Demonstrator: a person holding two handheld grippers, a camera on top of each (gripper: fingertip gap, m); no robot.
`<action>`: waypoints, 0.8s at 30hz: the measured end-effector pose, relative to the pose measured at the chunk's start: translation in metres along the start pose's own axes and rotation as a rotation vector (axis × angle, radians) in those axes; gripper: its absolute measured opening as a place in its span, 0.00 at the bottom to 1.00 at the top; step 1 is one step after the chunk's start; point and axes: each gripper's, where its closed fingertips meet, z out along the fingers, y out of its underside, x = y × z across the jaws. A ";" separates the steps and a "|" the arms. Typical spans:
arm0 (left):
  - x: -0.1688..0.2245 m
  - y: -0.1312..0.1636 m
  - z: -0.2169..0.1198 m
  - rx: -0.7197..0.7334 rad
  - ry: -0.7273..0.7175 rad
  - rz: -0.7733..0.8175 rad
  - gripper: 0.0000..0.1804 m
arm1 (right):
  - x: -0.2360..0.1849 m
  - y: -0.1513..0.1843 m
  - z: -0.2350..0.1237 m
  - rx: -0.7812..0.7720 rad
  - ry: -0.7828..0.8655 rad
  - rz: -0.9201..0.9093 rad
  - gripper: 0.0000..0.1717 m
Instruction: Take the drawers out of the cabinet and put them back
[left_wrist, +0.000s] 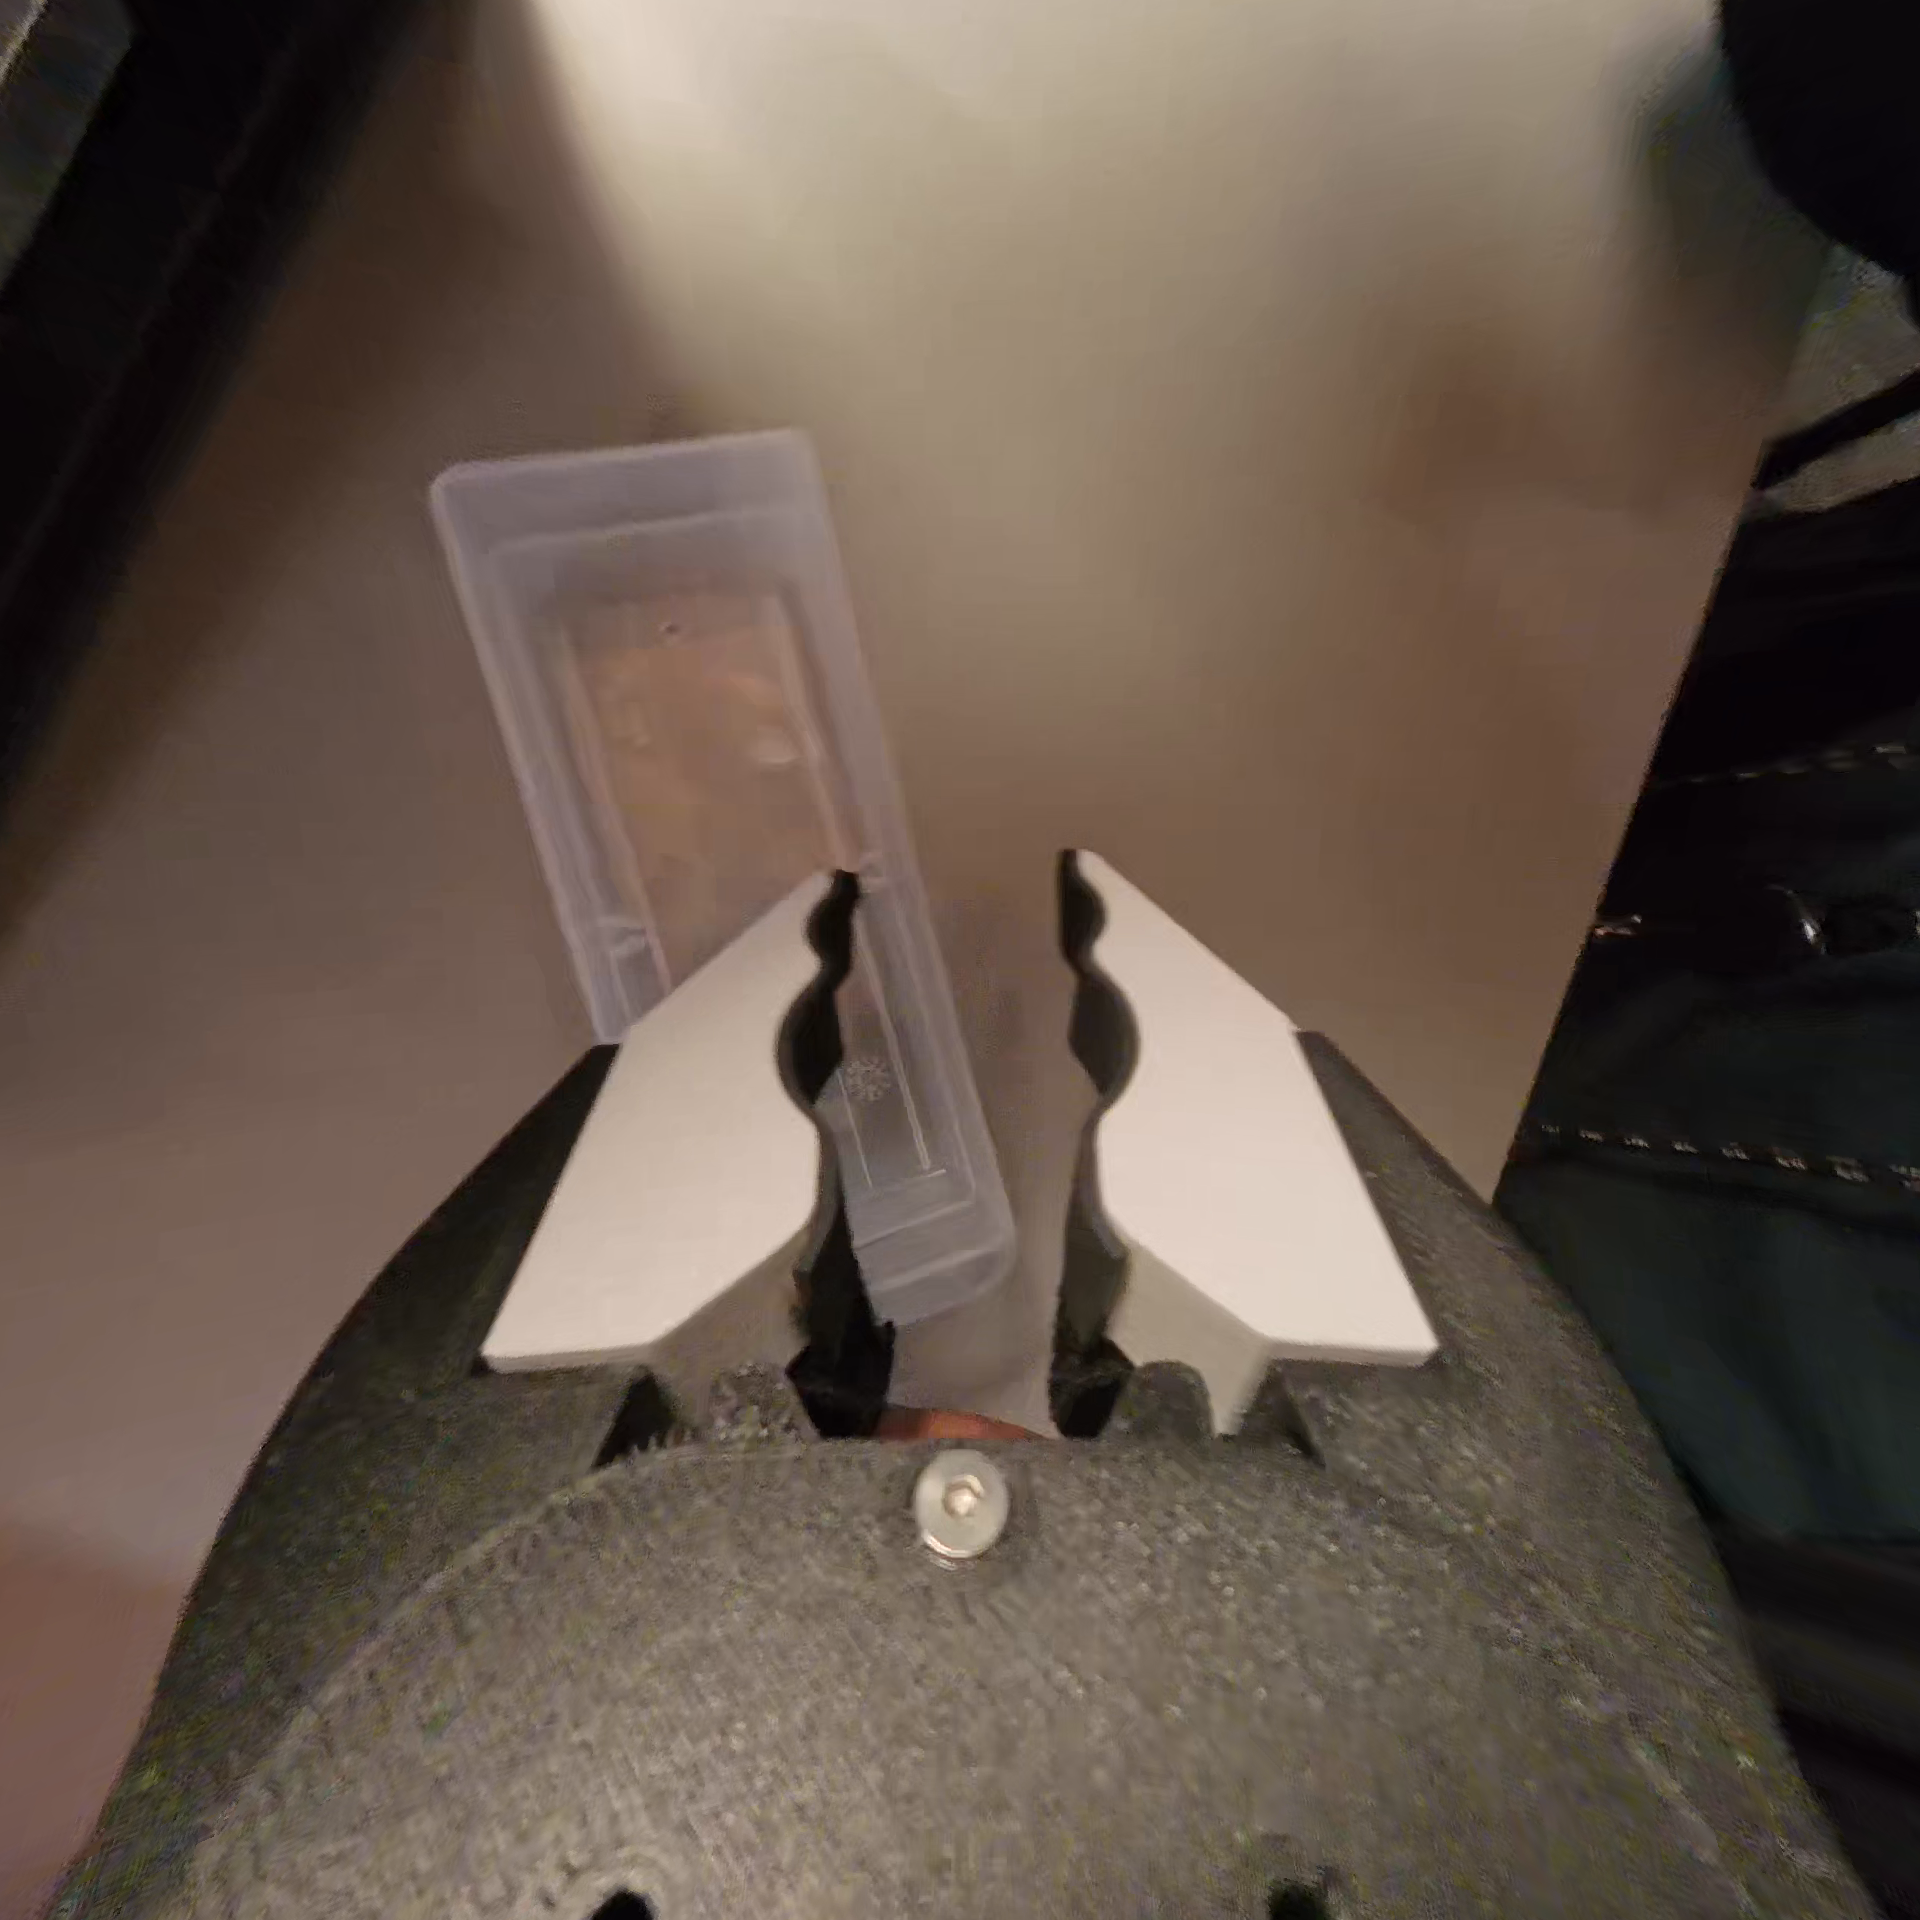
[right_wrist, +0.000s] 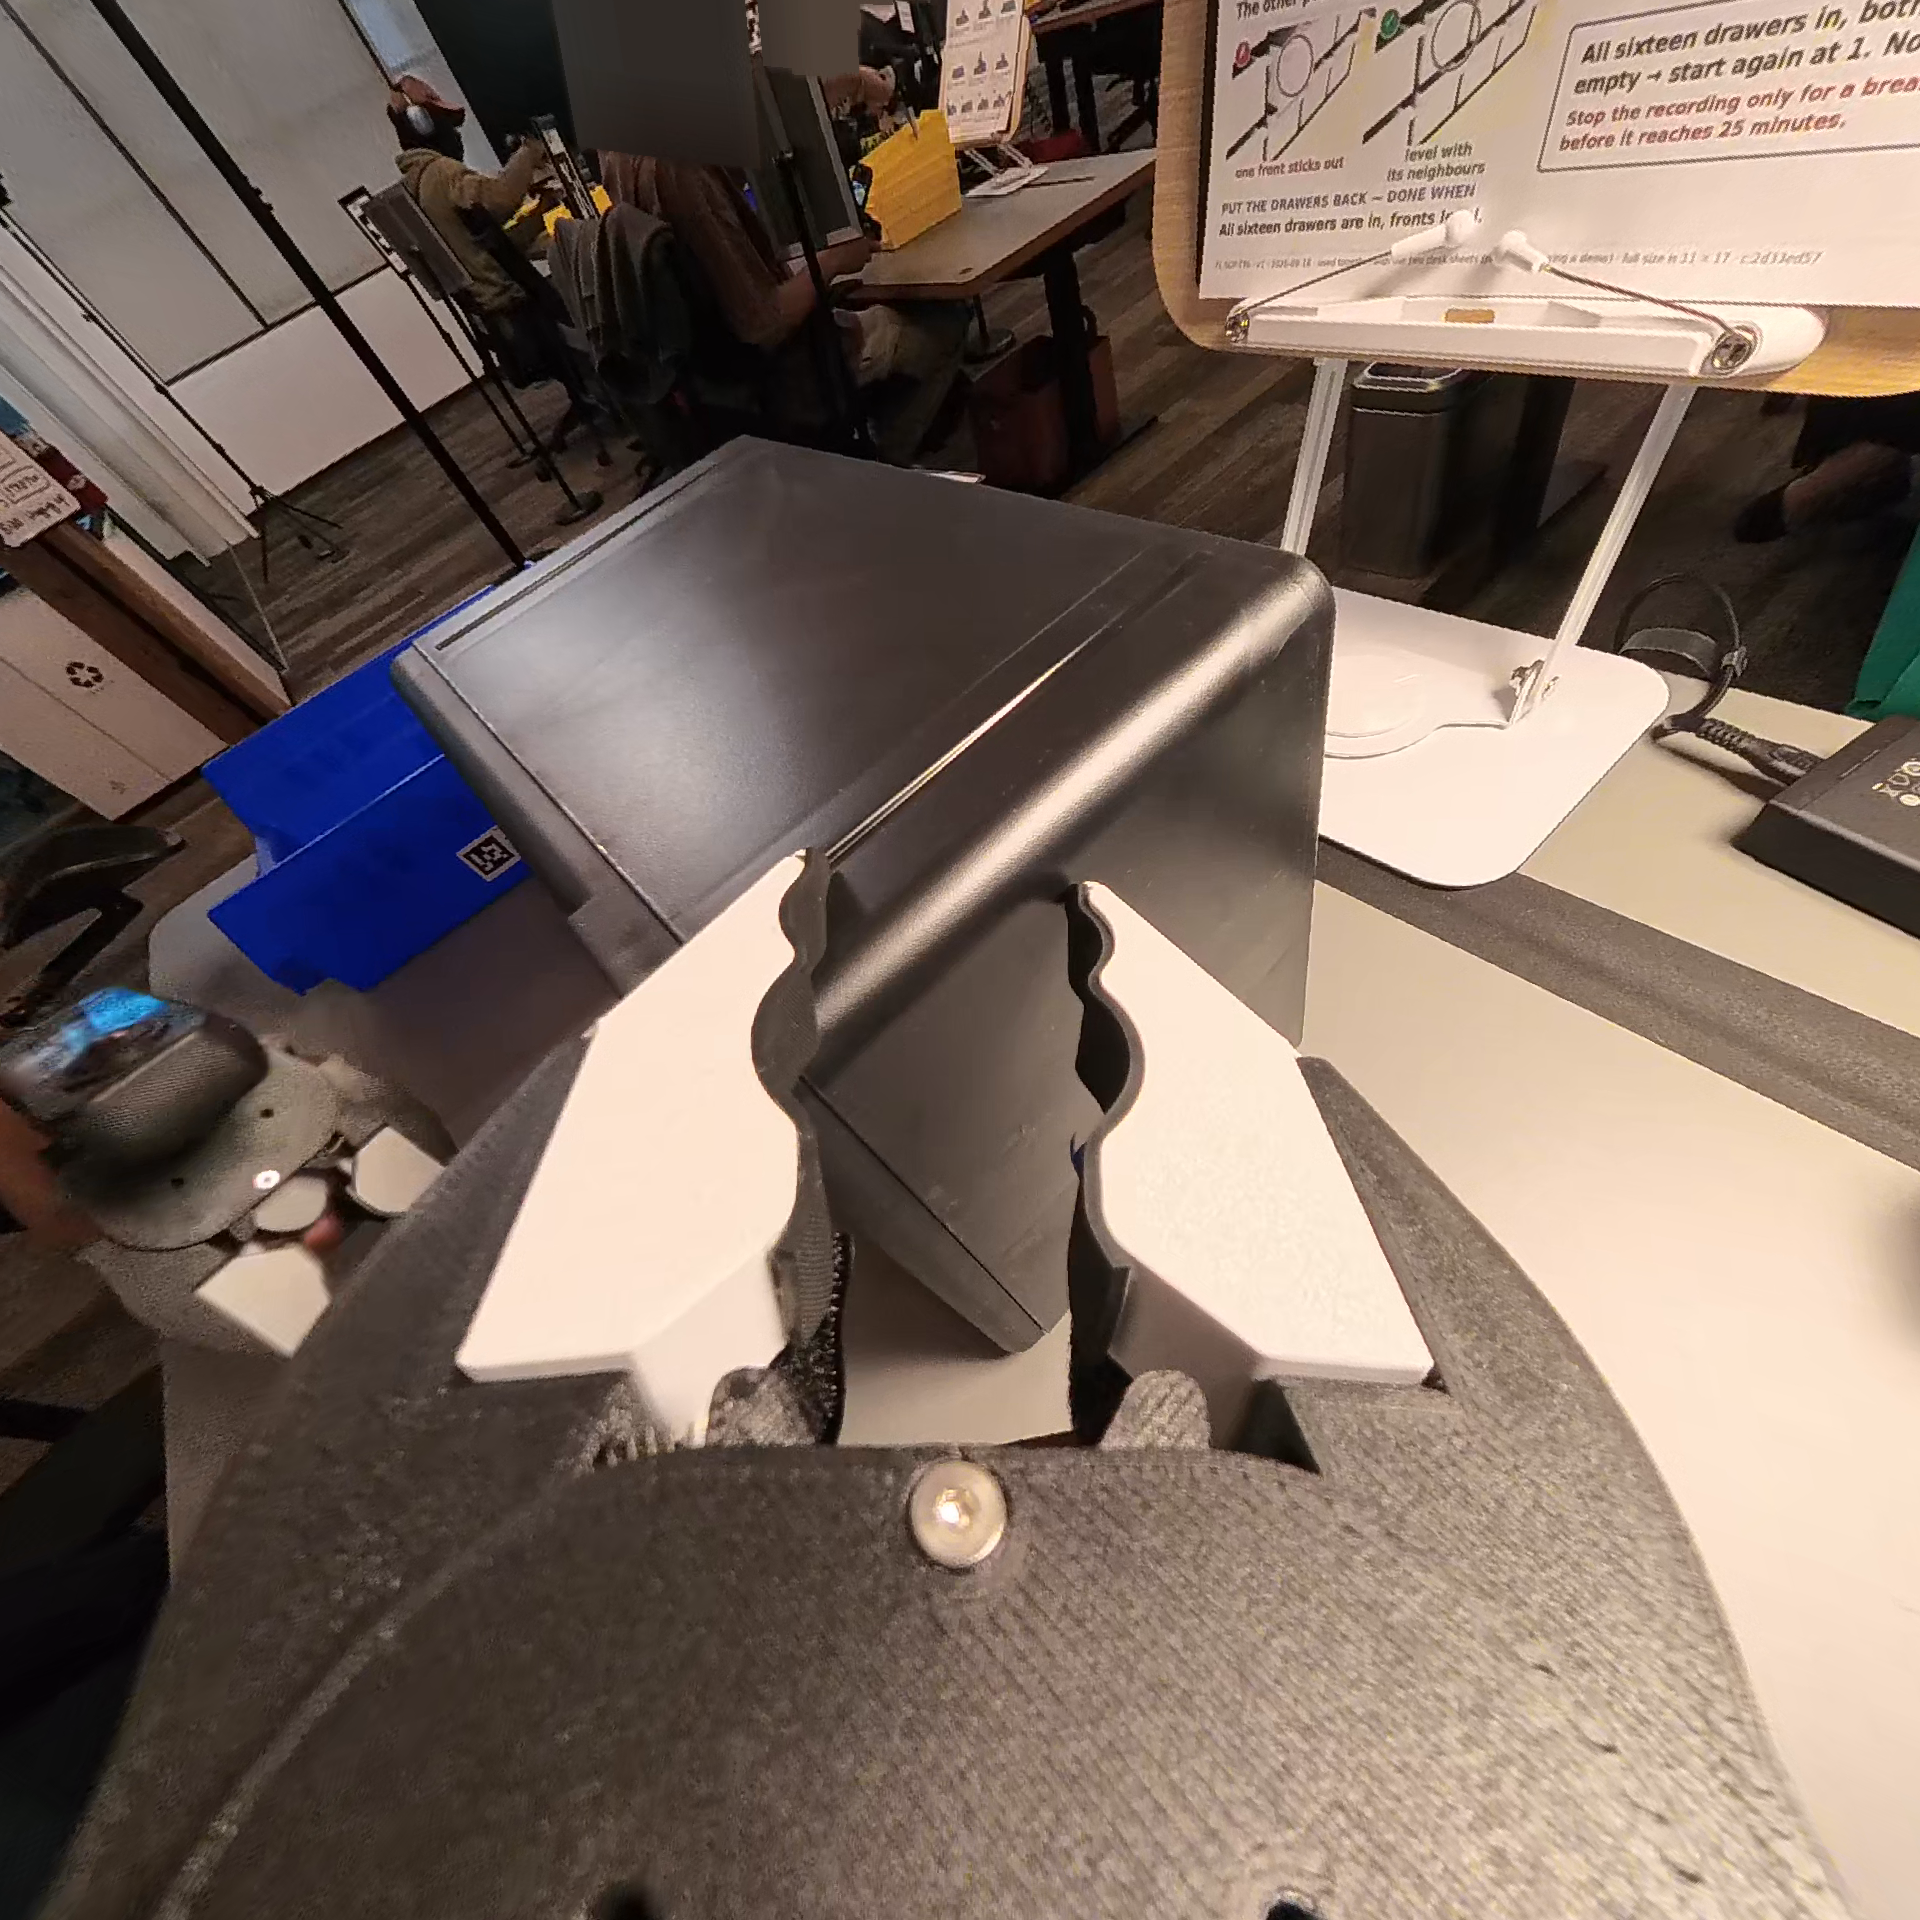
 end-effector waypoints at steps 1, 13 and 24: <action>0.005 -0.002 -0.003 0.018 0.009 0.043 0.28 | 0.000 0.000 0.000 0.000 -0.001 0.000 0.29; -0.022 0.045 -0.056 -0.071 -0.221 0.785 0.32 | 0.000 0.000 0.000 0.002 -0.010 0.003 0.29; -0.001 0.040 -0.034 0.001 -0.192 0.947 0.10 | 0.000 0.000 0.000 0.004 -0.012 0.002 0.29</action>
